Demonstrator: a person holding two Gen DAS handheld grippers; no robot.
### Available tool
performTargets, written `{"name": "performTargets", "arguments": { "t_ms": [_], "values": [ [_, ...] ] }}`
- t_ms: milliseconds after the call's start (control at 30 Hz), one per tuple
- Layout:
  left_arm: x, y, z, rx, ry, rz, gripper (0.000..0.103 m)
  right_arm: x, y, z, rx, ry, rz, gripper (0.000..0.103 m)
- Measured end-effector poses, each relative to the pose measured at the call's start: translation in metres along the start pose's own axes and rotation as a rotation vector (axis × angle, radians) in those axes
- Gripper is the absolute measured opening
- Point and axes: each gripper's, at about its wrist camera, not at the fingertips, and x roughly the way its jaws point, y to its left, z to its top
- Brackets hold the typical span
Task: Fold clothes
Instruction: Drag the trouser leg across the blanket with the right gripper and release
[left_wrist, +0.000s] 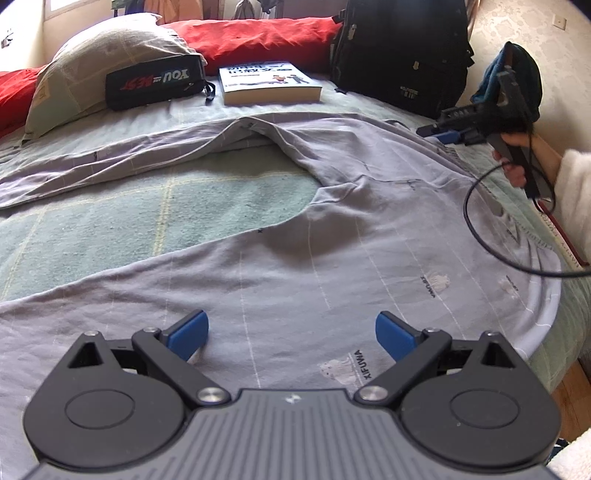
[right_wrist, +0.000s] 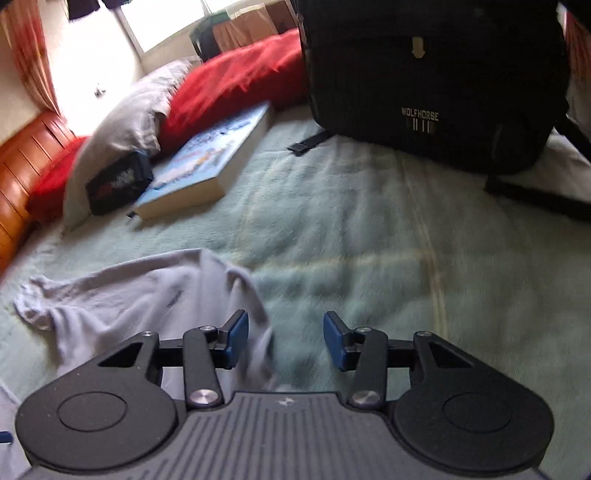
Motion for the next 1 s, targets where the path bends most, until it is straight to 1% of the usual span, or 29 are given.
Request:
{"name": "performTargets", "arguments": {
  "t_ms": [33, 100, 133, 167, 233, 367, 467, 500, 533, 567, 633, 700, 733, 800, 867, 967, 1000],
  "values": [
    [0.0, -0.001, 0.0, 0.001, 0.001, 0.001, 0.097, -0.003, 0.002, -0.006, -0.005, -0.009, 0.008, 0.049],
    [0.0, -0.002, 0.0, 0.003, 0.003, 0.001, 0.097, -0.004, 0.009, -0.014, -0.051, -0.01, -0.035, 0.031],
    [0.0, -0.004, 0.0, 0.007, 0.004, 0.001, 0.097, -0.003, 0.014, -0.017, -0.074, -0.012, -0.066, 0.013],
    [-0.001, -0.005, -0.001, 0.01, 0.005, 0.0, 0.097, -0.004, 0.015, -0.016, -0.078, -0.022, -0.086, 0.008],
    [-0.002, -0.006, -0.002, 0.014, 0.004, -0.001, 0.097, -0.005, 0.016, -0.015, -0.081, -0.045, -0.125, 0.006],
    [-0.005, -0.008, -0.003, 0.016, -0.004, -0.005, 0.097, 0.0, 0.001, -0.006, -0.015, -0.048, -0.178, 0.005],
    [-0.008, -0.007, -0.003, 0.017, -0.009, -0.004, 0.097, 0.0, -0.007, -0.001, 0.021, -0.049, -0.213, 0.007],
    [-0.008, -0.007, -0.003, 0.017, -0.01, -0.004, 0.097, -0.002, -0.006, 0.0, 0.021, -0.049, -0.222, 0.01],
    [-0.009, -0.007, -0.003, 0.016, -0.012, -0.004, 0.097, -0.006, -0.003, 0.0, 0.023, -0.048, -0.229, 0.017],
    [-0.009, -0.006, -0.003, 0.015, -0.014, -0.002, 0.097, -0.013, 0.001, 0.0, 0.027, -0.059, -0.235, 0.018],
    [-0.01, -0.003, -0.002, 0.011, -0.018, 0.0, 0.097, -0.028, 0.017, -0.003, -0.004, -0.072, -0.187, 0.02],
    [-0.011, -0.001, 0.0, 0.009, -0.023, 0.0, 0.097, -0.044, 0.033, -0.006, -0.038, -0.083, -0.134, 0.027],
    [-0.011, -0.001, 0.001, 0.01, -0.025, 0.0, 0.097, -0.048, 0.043, -0.009, -0.069, -0.076, -0.109, 0.034],
    [-0.011, -0.001, 0.001, 0.012, -0.028, -0.003, 0.097, -0.05, 0.065, -0.022, -0.141, -0.046, -0.06, 0.042],
    [-0.011, -0.001, 0.0, 0.015, -0.027, -0.004, 0.097, -0.042, 0.079, -0.037, -0.191, 0.009, -0.055, 0.042],
    [-0.012, 0.002, -0.004, 0.021, -0.02, 0.004, 0.097, -0.028, 0.08, -0.058, -0.243, 0.076, -0.15, 0.042],
    [-0.013, 0.004, -0.007, 0.022, -0.015, 0.009, 0.097, -0.029, 0.075, -0.062, -0.232, 0.07, -0.176, 0.042]
  ]
}}
